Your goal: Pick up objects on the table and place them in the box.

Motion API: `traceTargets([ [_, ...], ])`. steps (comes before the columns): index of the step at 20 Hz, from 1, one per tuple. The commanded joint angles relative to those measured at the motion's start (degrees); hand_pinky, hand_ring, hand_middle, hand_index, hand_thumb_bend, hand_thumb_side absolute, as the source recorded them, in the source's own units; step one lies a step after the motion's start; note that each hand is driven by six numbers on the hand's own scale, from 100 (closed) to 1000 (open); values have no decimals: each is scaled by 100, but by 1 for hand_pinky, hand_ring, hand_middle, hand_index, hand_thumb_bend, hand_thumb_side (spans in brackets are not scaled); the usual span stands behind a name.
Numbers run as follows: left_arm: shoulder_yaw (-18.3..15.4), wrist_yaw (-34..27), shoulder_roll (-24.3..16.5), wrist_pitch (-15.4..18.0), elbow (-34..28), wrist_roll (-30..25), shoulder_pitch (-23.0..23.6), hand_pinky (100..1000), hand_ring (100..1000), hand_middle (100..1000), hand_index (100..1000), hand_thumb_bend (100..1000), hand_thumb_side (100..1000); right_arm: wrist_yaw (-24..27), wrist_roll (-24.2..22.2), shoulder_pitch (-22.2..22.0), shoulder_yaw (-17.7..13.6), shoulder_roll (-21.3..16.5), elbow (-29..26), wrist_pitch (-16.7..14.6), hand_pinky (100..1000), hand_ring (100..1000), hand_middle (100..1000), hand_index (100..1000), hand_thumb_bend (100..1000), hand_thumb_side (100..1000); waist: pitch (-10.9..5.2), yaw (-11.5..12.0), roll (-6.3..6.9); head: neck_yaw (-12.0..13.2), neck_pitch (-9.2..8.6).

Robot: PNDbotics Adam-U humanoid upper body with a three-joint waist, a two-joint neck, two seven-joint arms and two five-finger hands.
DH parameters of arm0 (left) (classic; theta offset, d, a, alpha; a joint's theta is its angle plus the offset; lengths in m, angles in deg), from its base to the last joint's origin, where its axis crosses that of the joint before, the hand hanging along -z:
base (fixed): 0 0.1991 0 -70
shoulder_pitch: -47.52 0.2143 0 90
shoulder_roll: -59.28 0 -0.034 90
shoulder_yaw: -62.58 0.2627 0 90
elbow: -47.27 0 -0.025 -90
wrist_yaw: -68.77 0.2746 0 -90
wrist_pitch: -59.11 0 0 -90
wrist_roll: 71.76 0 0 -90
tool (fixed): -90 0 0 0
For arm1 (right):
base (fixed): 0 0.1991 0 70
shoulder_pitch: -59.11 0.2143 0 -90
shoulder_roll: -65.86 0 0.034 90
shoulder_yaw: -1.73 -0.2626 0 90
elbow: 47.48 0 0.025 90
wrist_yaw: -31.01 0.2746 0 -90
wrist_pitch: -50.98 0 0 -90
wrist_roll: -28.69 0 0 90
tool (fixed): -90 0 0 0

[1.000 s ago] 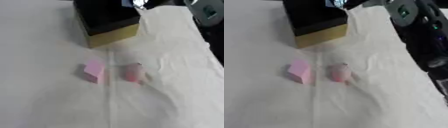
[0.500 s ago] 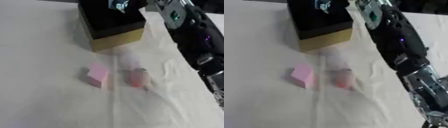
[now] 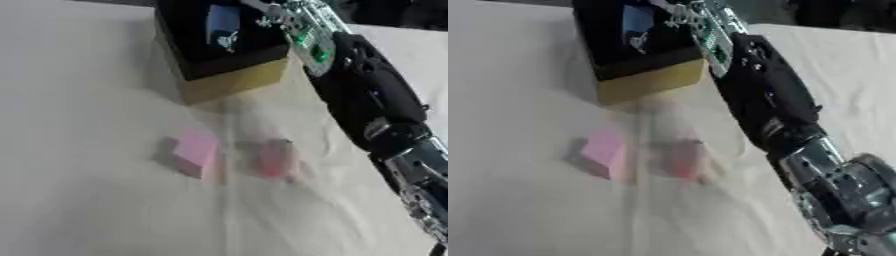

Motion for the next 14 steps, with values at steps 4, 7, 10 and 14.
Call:
traceTargets([
  [4, -1, -24, -161, 1, -96, -29, -43, 764, 630, 721, 867, 127, 983, -425, -105, 163, -64, -27, 82, -76, 871, 910, 865, 872, 319, 512, -110, -8, 39, 3, -6],
  [7, -1, -23, -160, 0, -96, -34, -40, 764, 630, 721, 867, 126, 983, -611, -7, 173, -101, -25, 45, 39, 879, 918, 880, 886, 382, 516, -114, -10, 42, 10, -1],
  [10, -1, -23, -160, -6, -96, -43, -37, 763, 630, 721, 867, 126, 984, -722, 151, 185, -129, -15, -11, 138, 879, 920, 881, 889, 397, 522, -120, -13, 44, 14, 1],
  [14, -8, -20, -164, -18, -96, -52, -30, 762, 630, 721, 867, 124, 983, -661, 313, 196, -186, -29, -154, 190, 873, 911, 869, 881, 363, 528, -132, -31, 48, 39, 9],
])
